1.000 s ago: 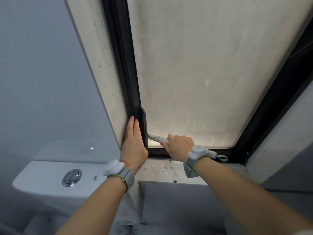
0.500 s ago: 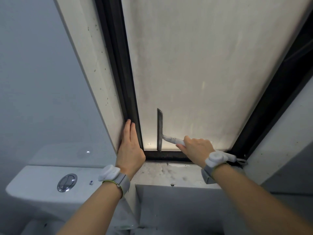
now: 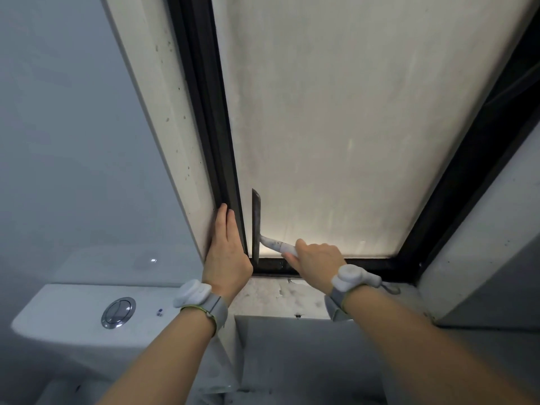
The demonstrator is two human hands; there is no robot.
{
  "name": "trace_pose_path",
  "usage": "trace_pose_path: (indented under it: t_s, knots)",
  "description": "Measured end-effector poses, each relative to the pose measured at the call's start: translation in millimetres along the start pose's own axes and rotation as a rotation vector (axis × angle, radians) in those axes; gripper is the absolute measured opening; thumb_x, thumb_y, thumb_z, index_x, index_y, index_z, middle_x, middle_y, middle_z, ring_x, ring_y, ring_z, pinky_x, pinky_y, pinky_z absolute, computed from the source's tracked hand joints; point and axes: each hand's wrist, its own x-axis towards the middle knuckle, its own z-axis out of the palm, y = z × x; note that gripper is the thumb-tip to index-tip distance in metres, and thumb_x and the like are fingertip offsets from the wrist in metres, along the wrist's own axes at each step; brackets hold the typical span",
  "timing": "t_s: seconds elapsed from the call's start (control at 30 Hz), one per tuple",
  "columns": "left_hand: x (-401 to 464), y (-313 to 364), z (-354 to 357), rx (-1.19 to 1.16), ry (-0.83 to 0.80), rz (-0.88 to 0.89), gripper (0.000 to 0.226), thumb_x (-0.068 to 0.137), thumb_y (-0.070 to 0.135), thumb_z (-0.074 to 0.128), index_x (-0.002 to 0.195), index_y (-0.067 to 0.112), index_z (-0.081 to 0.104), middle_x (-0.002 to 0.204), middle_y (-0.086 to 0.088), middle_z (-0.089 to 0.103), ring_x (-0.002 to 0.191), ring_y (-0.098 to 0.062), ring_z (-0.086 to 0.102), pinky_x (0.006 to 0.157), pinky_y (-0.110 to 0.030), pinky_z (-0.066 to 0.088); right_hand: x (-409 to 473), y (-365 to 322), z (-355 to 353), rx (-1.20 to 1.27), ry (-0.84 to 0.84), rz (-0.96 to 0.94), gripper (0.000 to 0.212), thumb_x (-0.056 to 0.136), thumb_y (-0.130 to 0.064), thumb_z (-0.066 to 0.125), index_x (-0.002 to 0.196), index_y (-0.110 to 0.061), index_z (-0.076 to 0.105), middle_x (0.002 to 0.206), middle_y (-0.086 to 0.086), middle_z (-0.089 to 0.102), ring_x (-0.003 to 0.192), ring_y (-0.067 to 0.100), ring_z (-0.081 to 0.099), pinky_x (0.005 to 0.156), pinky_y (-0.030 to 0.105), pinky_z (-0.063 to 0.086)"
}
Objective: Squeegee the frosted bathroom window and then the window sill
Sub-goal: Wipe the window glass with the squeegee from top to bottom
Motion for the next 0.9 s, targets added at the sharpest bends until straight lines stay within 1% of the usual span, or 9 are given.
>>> trace_pose_path:
  t_s: [0.2,0.3,0.37,0.43,0.5,0.57,0.73,0.83,0.9]
  knots:
    - [-0.5,0.2,-0.1,-0.006,0.013,0.009,0.084,0.078,-0.008,0.045,0.155,0.004,0.016,0.166,0.004,-0.003,0.149,-0.023,0.024,0.112,-0.035,0.041,16.0,-11.1,12.5,-0.041,0.048,0.015,0.043,0.099,-0.059,0.034,0.092,-0.021,0.053,0.058,0.003,0.057,0.043,0.030,0.037,0.046,0.030,0.023]
    - [-0.8,0.6,0.6,0.000,0.010,0.007,0.083,0.078,-0.007,0.046,0.155,0.005,0.017,0.166,0.003,-0.003,0.148,-0.024,0.027,0.111,-0.034,0.042,16.4,-17.6,9.6,-0.007,0.120,-0.035,0.026,0.092,-0.048,0.059,0.085,-0.024,0.052,0.040,0.002,0.042,0.029,0.024,0.026,0.039,0.022,0.021]
    - [-0.6,0.9,1.1,0.007,0.007,0.011,0.083,0.079,-0.006,0.046,0.155,0.005,0.017,0.166,0.003,-0.003,0.148,-0.025,0.028,0.111,-0.036,0.043,16.6,-19.2,5.9,0.024,0.192,-0.003,0.041,0.078,-0.042,0.078,0.071,-0.026,0.042,0.032,0.000,0.030,0.024,0.020,0.017,0.039,0.016,0.018]
    - [-1.3,-0.5,1.0,0.014,0.008,0.014,0.083,0.079,-0.006,0.046,0.156,0.005,0.017,0.166,0.003,-0.003,0.149,-0.025,0.025,0.112,-0.038,0.042,18.4,-17.8,2.5,0.018,0.236,-0.008,0.050,0.074,-0.047,0.081,0.072,-0.029,0.035,0.034,-0.003,0.021,0.024,0.018,0.014,0.041,0.014,0.017]
    - [-1.5,-0.7,1.4,0.012,0.006,0.011,0.085,0.078,-0.008,0.047,0.156,0.006,0.017,0.166,0.005,-0.003,0.150,-0.024,0.023,0.112,-0.038,0.042,18.6,-10.9,0.4,0.008,0.257,-0.028,0.046,0.073,-0.048,0.079,0.074,-0.030,0.036,0.031,-0.001,0.027,0.019,0.017,0.024,0.042,0.014,0.018]
    - [-1.3,-0.9,1.6,0.007,0.000,0.002,0.086,0.077,-0.009,0.047,0.156,0.007,0.016,0.166,0.006,-0.005,0.150,-0.023,0.023,0.111,-0.038,0.043,12.5,1.3,-1.8,-0.038,0.204,-0.002,0.050,0.070,-0.049,0.085,0.063,-0.026,0.040,0.031,0.000,0.037,0.020,0.018,0.035,0.039,0.016,0.023]
    - [-1.5,-0.3,3.1,0.031,-0.002,0.007,0.084,0.079,-0.007,0.047,0.156,0.006,0.017,0.166,0.003,-0.004,0.149,-0.025,0.024,0.111,-0.038,0.043,-19.4,57.1,-4.2,-0.197,0.072,0.117,0.042,0.083,-0.055,0.071,0.068,-0.017,0.058,0.046,0.005,0.059,0.037,0.029,0.057,0.044,0.027,0.036]
    - [-1.5,-0.7,4.4,0.049,0.000,0.015,0.082,0.078,-0.006,0.047,0.155,0.004,0.019,0.166,-0.001,-0.001,0.150,-0.026,0.022,0.113,-0.039,0.041,-38.7,95.8,-11.3,-0.182,0.079,0.138,0.046,0.081,-0.050,0.076,0.062,-0.014,0.054,0.044,0.007,0.055,0.034,0.029,0.052,0.042,0.027,0.036]
    - [-1.4,-0.5,5.5,0.064,-0.001,0.013,0.082,0.078,-0.006,0.048,0.155,0.004,0.021,0.166,-0.002,0.000,0.149,-0.028,0.025,0.112,-0.039,0.042,-49.1,116.3,-18.0,-0.264,0.023,0.150,0.047,0.086,-0.055,0.067,0.066,-0.016,0.050,0.045,0.001,0.050,0.033,0.026,0.046,0.041,0.026,0.036]
